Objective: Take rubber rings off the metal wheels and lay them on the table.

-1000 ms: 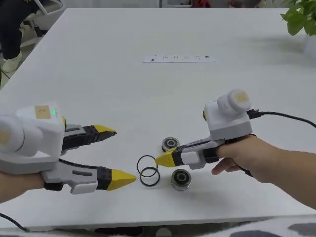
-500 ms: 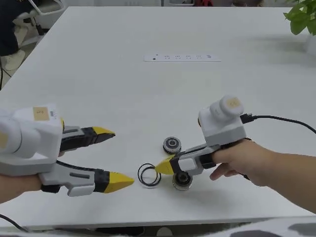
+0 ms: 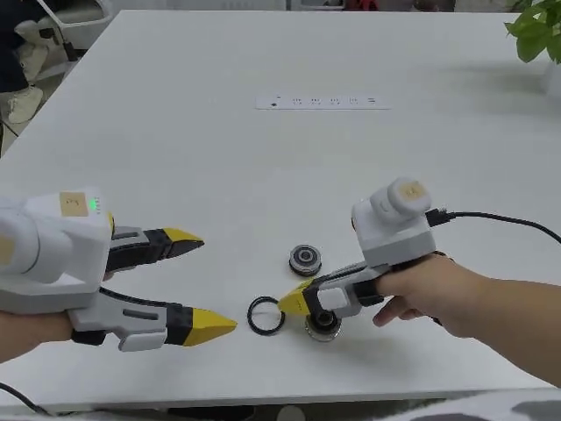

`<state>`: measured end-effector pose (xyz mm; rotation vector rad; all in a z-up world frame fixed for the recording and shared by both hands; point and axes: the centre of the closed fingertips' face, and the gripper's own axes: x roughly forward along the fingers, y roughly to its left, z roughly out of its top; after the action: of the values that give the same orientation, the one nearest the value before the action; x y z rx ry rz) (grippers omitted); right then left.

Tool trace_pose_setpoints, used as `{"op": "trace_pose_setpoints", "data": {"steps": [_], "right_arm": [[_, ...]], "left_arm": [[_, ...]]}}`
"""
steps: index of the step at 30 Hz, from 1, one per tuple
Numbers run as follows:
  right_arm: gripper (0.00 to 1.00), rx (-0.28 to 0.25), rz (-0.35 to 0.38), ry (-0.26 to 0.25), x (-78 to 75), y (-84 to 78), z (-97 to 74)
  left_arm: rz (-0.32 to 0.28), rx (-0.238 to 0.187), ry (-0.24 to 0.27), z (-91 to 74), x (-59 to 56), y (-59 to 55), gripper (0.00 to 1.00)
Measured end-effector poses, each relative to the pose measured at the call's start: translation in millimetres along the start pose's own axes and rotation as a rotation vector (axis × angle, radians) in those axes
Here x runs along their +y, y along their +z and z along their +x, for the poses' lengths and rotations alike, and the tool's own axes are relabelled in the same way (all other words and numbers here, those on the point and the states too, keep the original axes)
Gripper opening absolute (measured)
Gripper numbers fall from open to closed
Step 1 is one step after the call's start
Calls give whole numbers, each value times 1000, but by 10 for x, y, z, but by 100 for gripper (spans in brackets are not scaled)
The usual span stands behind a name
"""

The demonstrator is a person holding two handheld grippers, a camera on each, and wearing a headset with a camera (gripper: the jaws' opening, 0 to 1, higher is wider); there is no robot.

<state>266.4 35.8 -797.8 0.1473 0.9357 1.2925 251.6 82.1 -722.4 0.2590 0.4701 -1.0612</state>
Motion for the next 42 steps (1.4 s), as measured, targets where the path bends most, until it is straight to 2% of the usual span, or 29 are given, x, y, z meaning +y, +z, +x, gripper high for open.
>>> {"op": "trace_pose_setpoints", "data": {"steps": [14,31,42], "right_arm": [[0,-12,-13,-28,-63,10,-19],[9,-65,-11,-43,-95,136,-127],[14,-84,-4,-38,-81,190,-138]], "left_arm": [[-7,7,-6,27,-25,-27,67],[-2,13,-17,54,-28,-2,66],[2,10,-17,58,-26,28,66]]}}
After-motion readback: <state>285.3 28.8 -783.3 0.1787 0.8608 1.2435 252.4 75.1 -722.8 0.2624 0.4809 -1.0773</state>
